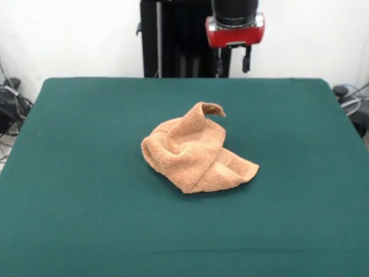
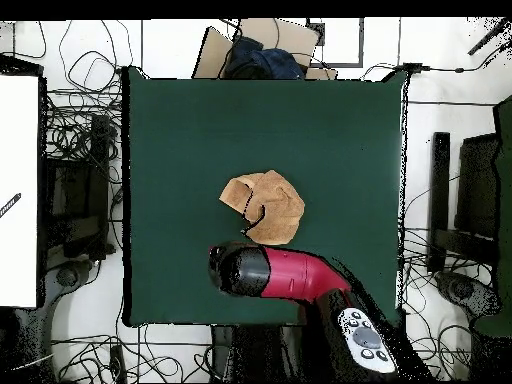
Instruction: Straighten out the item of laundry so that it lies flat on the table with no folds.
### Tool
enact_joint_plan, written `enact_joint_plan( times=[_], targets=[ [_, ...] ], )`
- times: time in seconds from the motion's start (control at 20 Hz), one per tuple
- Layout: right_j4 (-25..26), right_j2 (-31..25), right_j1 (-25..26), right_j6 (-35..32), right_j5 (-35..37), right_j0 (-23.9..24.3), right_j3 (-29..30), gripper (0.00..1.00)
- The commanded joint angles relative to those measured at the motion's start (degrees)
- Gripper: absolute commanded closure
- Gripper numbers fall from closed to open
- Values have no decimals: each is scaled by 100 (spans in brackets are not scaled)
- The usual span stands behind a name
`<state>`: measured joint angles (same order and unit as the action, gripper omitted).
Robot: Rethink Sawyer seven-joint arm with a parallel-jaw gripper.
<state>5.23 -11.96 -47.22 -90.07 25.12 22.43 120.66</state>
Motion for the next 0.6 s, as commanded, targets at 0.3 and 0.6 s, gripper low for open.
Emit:
enact_joint_plan(
  times=[0.3,0.6],
  targets=[
    [1529,990,179,-741,-311,-1377,-999,0],
    [1256,366,148,-394,251,-1305,-1091,0]
  ],
)
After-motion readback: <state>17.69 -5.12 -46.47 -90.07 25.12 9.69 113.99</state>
